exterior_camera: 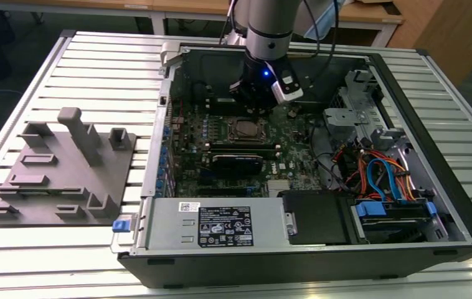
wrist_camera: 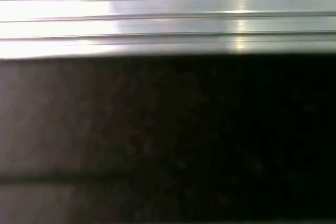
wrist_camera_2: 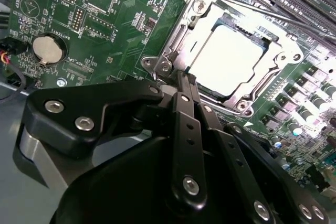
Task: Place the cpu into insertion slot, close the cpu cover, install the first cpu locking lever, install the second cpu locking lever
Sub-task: 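Install the first cpu locking lever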
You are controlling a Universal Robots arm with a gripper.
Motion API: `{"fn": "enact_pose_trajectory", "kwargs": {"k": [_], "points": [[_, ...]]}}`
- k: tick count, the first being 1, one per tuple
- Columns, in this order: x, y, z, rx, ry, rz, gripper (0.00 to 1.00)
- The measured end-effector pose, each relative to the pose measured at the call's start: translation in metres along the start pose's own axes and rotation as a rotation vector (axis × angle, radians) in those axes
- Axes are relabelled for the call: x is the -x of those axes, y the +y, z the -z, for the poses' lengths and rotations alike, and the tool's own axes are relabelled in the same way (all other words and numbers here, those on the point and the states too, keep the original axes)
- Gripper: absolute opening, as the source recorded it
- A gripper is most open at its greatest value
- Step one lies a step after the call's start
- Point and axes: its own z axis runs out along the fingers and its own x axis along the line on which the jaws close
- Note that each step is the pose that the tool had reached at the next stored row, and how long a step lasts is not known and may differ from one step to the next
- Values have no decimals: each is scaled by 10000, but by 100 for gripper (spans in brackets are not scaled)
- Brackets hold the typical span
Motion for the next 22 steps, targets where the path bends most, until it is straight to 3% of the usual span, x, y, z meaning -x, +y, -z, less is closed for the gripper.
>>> {"fn": "enact_pose_trajectory", "kwargs": {"k": [5,10,14,22], "points": [[0,0,-6,-1,-1,-1,11],[0,-1,-11,53,3,-2,11],[3,1,-16,294,9,-3,11],[4,1,-17,690,22,-8,11]]}}
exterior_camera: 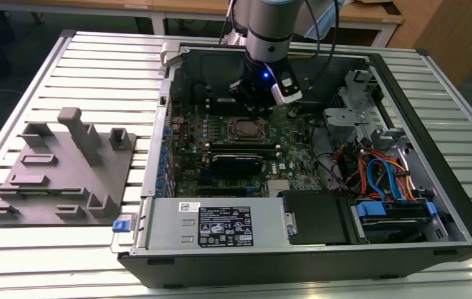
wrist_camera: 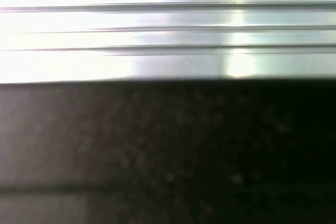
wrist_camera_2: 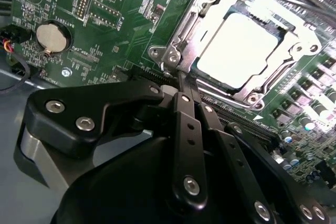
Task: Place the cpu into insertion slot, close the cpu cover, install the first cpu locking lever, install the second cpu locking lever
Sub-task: 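Install the first cpu locking lever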
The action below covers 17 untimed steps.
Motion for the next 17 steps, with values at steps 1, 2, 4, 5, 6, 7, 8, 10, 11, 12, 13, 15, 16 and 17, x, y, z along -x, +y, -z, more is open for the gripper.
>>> {"fn": "enact_pose_trajectory", "kwargs": {"k": [1,2,4,5,6,7,8,10,11,12,13,15,16,17], "points": [[0,0,2,28,0,-1,11],[0,1,6,47,-2,-1,11],[1,3,22,61,-3,-1,11],[0,3,37,55,1,0,11],[0,4,51,55,1,0,11],[0,5,64,55,2,-1,11],[0,5,76,53,3,-1,11],[0,6,91,53,3,0,11],[1,5,91,56,1,0,11],[1,2,92,55,3,1,11],[1,-4,93,53,3,1,11],[2,-40,95,52,4,0,11],[3,-57,96,53,4,-1,11],[3,-67,97,54,3,0,11]]}}
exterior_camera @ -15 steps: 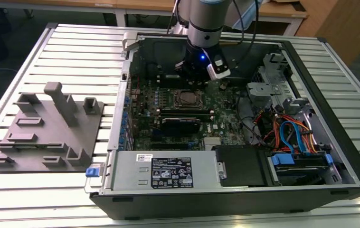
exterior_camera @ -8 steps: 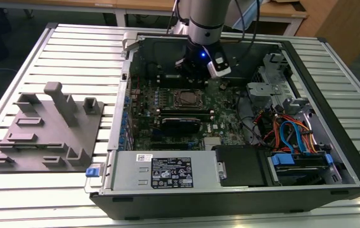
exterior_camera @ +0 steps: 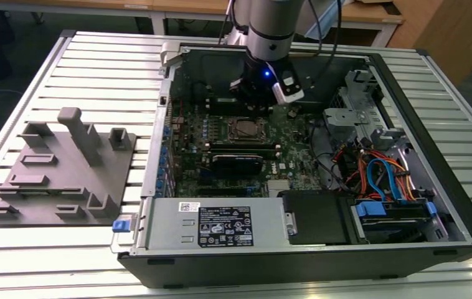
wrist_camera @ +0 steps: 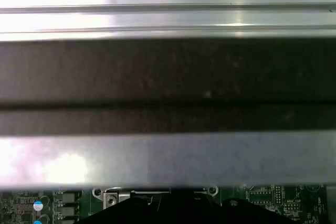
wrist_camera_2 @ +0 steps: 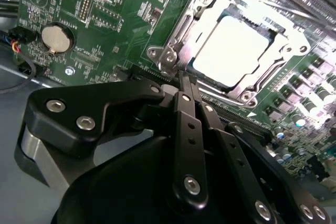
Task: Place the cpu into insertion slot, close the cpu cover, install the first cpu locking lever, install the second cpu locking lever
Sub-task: 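Install the first cpu locking lever, then install the second cpu locking lever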
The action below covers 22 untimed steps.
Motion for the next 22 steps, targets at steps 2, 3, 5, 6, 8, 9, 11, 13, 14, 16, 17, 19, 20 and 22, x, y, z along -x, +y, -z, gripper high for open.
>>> {"fn": "enact_pose_trajectory", "kwargs": {"k": [2,3,5,6,8,9,11,13,14,16,17,19,20,22], "points": [[0,-2,0,0,-1,-1,11],[0,-2,0,0,-1,-1,11],[0,-8,1,-1,0,0,11],[0,-13,1,0,0,-1,11],[1,-13,1,0,0,0,11],[1,-13,1,-1,0,0,11],[0,-14,1,0,-1,0,11],[0,-14,1,-1,0,0,11],[0,-14,1,-1,0,0,11],[0,-15,7,-3,1,0,11],[0,-14,16,-2,1,0,11],[1,-11,50,-1,0,0,11],[1,-10,67,-1,0,0,11],[1,-8,87,-1,0,0,11]]}}
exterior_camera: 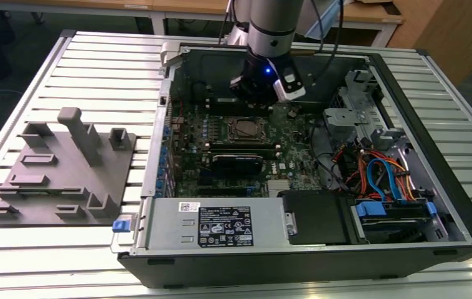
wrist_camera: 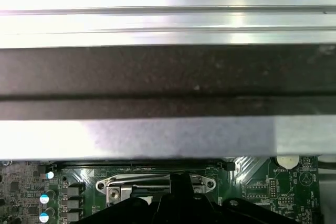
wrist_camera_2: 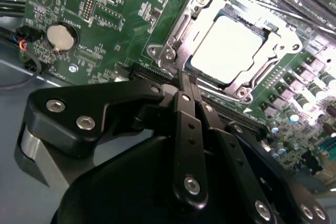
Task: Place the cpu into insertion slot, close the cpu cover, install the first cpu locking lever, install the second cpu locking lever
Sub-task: 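Install the second cpu locking lever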
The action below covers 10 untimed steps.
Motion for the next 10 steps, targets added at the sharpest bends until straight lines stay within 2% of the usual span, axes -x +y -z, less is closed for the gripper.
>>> {"fn": "enact_pose_trajectory", "kwargs": {"k": [10], "points": [[2,-46,6,1,0,0,11]]}}
